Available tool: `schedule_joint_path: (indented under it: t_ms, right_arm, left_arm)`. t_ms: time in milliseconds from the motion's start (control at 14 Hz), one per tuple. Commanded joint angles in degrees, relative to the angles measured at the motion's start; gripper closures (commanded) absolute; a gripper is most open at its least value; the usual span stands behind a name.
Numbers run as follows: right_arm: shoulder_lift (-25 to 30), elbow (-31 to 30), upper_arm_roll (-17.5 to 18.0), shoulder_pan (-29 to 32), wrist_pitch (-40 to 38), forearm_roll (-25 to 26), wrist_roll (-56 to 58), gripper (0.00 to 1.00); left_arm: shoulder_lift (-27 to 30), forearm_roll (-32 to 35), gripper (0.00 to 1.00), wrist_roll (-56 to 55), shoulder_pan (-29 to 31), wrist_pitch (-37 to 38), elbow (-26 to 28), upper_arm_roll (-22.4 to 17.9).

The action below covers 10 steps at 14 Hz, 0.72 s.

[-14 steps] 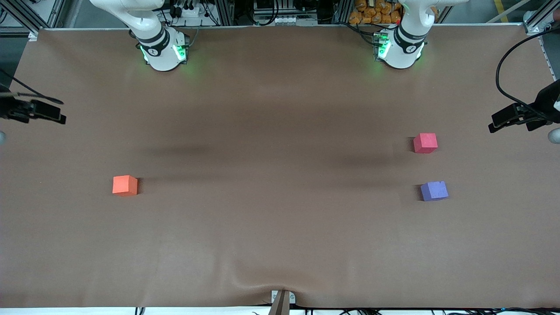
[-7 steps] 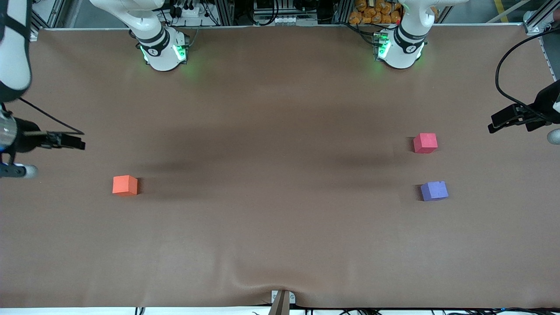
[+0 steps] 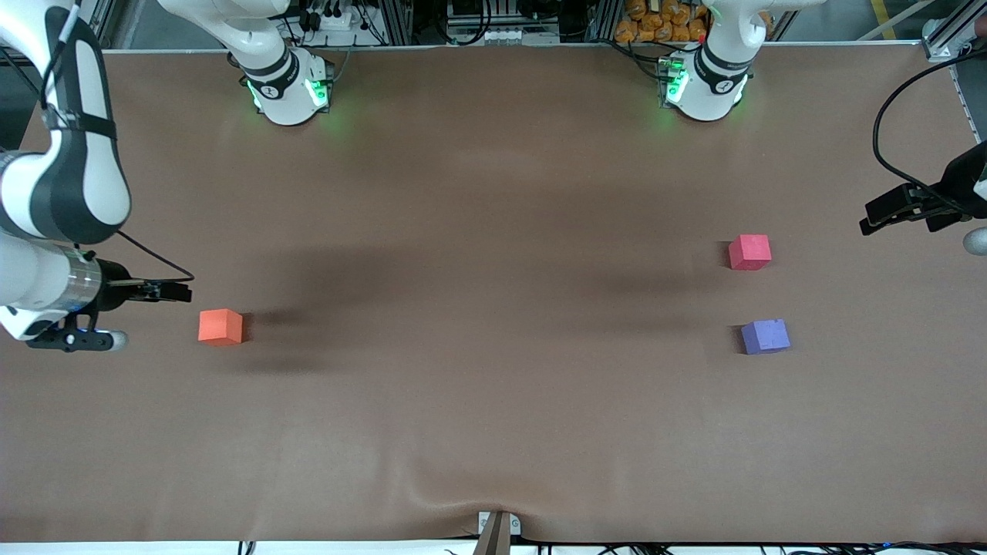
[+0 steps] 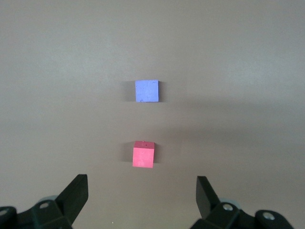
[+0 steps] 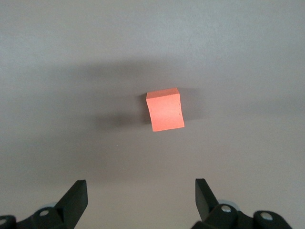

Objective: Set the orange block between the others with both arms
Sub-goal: 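Reach the right gripper down over the orange cube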

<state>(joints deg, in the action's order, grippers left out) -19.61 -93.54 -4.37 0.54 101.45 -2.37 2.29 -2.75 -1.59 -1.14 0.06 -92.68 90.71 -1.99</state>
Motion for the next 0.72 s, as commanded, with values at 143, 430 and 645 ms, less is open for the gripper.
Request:
schedule_joint_path:
  t_ms: [143,430,645]
  right_arm:
    - [1.77,-8.04,0.24,0.95,6.55,-0.89,2.7,0.0]
    - [0.63,-10.34,0.24,1.57,11.12,-0.89,7.97,0.0]
    - [-2.17,-12.98,0.24,0.96,20.77,-0.89,16.13,0.0]
  left_arm:
    - [-0.59,-0.25,0.0,0.7,0.64,1.1,-0.97,0.05]
    - [-0.67,-0.25,0.0,0.7,0.55,1.1,-0.97,0.14]
    - [-0.67,-0.25,0.0,0.78,0.64,1.1,-1.06,0.14]
